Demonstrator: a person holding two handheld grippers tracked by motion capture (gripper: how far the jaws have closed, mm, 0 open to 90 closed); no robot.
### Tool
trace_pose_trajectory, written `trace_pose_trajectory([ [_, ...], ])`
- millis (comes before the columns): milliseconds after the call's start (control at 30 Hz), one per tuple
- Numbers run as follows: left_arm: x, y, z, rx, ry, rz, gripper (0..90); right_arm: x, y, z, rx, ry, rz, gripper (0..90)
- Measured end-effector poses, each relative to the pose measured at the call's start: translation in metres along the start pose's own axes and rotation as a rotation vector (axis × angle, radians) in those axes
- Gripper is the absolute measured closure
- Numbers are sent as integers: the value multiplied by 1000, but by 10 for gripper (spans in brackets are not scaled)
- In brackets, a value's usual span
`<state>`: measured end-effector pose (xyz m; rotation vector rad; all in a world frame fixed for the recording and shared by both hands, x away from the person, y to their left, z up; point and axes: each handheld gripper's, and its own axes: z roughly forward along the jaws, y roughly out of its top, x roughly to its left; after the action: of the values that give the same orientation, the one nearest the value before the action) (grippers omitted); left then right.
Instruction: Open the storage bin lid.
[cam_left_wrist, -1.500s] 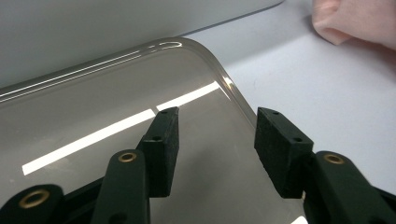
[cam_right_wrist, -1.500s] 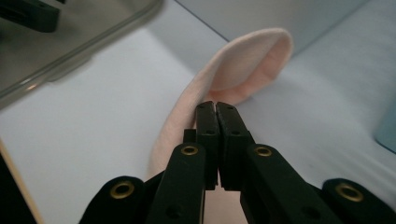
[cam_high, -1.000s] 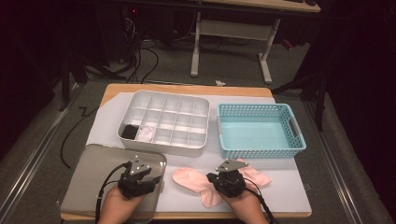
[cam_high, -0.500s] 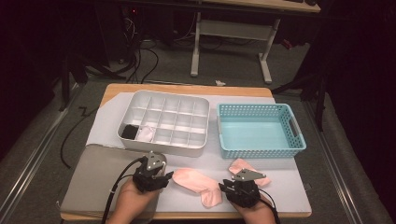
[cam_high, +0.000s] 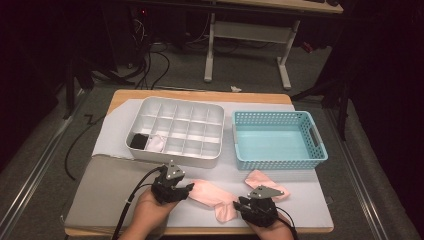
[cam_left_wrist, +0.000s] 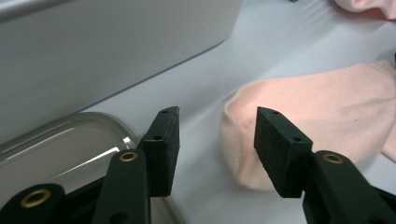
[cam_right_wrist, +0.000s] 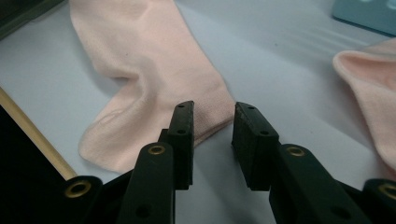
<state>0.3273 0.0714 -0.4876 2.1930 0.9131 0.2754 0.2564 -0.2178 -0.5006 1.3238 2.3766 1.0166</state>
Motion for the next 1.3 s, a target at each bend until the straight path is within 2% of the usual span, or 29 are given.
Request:
trace_pose_trajectory([
  [100,-4,-2,5,30,-14,24,556,1,1,1,0,3,-3,715],
  [233,-7,-4,8,61,6,49,660,4,1,0,-10,15,-2,699],
  [333,-6,-5,8,65,17,55,747,9,1,-2,-16,14,-10,698],
  [400,-6,-6,8,67,23,58,800,10,1,1,-1,17,-23,708],
  [433,-6,-6,8,66,26,58,828,10,0,2,2,16,-25,722],
  [533,-6,-7,8,65,33,63,877,11,0,2,5,29,-32,841],
  [567,-7,-7,7,66,35,65,880,12,1,3,4,20,-47,853],
  [667,-9,-8,6,70,37,77,882,10,4,3,6,-2,-48,858],
  [733,-10,-10,4,70,32,81,882,3,6,4,3,-15,-34,858],
  [900,-12,-13,3,64,26,85,882,-16,14,8,-17,-85,-7,851],
  [967,-11,-13,2,61,27,80,880,-19,17,6,-24,-97,2,801],
  [1067,-10,-13,2,60,27,77,879,-11,15,-3,-50,-75,7,748],
  [1167,-10,-14,2,58,28,77,878,-1,7,-6,-32,-56,-5,702],
  [1267,-10,-14,2,58,26,77,877,3,-2,-4,-13,-81,-22,712],
  [1300,-11,-14,2,60,25,79,877,3,-4,-3,-13,-96,-34,758],
])
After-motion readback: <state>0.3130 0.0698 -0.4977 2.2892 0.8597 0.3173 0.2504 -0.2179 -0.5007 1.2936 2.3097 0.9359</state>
